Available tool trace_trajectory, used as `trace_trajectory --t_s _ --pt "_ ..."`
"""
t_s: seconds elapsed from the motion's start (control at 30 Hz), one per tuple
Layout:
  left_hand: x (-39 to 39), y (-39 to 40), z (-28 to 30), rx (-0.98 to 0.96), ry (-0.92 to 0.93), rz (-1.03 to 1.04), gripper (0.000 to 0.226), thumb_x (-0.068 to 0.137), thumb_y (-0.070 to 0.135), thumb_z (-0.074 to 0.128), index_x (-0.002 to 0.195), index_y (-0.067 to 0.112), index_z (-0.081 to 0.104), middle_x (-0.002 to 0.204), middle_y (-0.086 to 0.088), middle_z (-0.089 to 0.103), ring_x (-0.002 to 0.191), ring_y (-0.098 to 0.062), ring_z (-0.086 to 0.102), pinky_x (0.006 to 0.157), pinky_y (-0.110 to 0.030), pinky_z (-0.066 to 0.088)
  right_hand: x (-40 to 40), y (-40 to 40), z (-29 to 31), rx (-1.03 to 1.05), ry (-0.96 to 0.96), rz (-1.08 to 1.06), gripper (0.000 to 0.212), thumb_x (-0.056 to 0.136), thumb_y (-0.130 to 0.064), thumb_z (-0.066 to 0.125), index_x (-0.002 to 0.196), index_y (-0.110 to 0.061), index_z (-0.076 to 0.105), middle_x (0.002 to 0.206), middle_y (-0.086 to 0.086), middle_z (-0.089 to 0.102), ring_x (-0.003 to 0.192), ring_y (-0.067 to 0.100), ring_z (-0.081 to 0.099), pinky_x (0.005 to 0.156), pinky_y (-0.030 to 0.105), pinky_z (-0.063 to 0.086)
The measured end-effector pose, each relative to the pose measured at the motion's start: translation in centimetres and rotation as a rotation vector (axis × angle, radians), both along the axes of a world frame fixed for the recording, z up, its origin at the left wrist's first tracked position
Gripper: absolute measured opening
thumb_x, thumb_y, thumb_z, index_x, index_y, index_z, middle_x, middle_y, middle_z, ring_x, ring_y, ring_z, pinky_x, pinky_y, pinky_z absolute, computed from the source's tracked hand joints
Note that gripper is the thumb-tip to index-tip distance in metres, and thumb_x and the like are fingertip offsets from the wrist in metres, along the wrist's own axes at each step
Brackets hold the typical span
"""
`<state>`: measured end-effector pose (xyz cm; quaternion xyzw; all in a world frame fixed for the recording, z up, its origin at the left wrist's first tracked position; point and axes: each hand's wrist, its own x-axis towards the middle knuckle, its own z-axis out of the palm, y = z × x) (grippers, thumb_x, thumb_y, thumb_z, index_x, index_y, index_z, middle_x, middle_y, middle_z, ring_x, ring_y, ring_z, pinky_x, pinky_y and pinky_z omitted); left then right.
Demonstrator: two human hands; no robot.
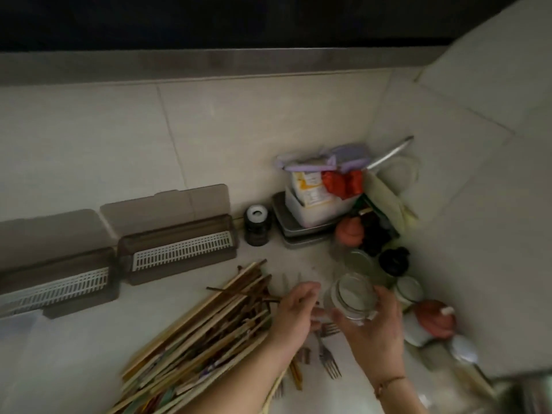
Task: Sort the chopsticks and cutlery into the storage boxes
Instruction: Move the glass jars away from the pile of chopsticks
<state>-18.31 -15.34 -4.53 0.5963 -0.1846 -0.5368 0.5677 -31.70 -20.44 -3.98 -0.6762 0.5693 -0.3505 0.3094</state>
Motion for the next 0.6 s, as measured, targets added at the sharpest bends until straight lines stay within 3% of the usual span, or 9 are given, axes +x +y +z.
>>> trace_trajectory --t_s 0.17,0.27,0.47,0.6 --pt "-4.5 -2.7 -0.3 0.063 -0.083 -0.21 0.032 0.105 0.031 0.035 0.122 0.018 0.06 0.113 0.003 0.066 0.085 -0.003 0.067 0.074 -0.025 0.052 -4.2 -1.4 -2.2 0.049 -0.005 -0.102 0.087 0.054 -0.021 0.092 0.129 -0.011 0.049 0.117 0.003 0.048 0.113 0.026 0.05 0.088 0.027 0.037" --pt "-6.2 -3.5 -0.7 0.093 -0.097 -0.217 0.034 0.106 0.031 0.034 0.124 0.018 0.059 0.116 0.006 0.065 0.089 -0.007 0.065 0.071 -0.023 0.049 -5.1 -1.8 -3.3 0.081 -0.017 -0.115 0.089 0.055 -0.021 0.091 0.132 -0.009 0.048 0.125 0.009 0.049 0.117 0.026 0.047 0.088 0.024 0.033" --pt "-7.0 -3.8 -1.5 0.11 -0.118 -0.19 0.033 0.106 0.033 0.034 0.124 0.02 0.058 0.114 0.009 0.064 0.094 -0.005 0.062 0.075 -0.023 0.05 -5.2 -2.4 -4.6 0.069 0.01 -0.11 0.08 0.06 -0.021 0.089 0.129 -0.012 0.05 0.124 0.011 0.056 0.113 0.031 0.054 0.083 0.026 0.039" --pt "-7.2 -4.0 -2.0 0.11 -0.129 -0.188 0.028 0.105 0.033 0.036 0.116 0.026 0.061 0.117 0.004 0.066 0.102 -0.01 0.062 0.079 -0.026 0.05 -5.1 -2.5 -5.3 0.11 -0.023 -0.115 0.086 0.06 -0.028 0.088 0.135 -0.02 0.046 0.129 0.006 0.058 0.118 0.03 0.056 0.089 0.035 0.048"
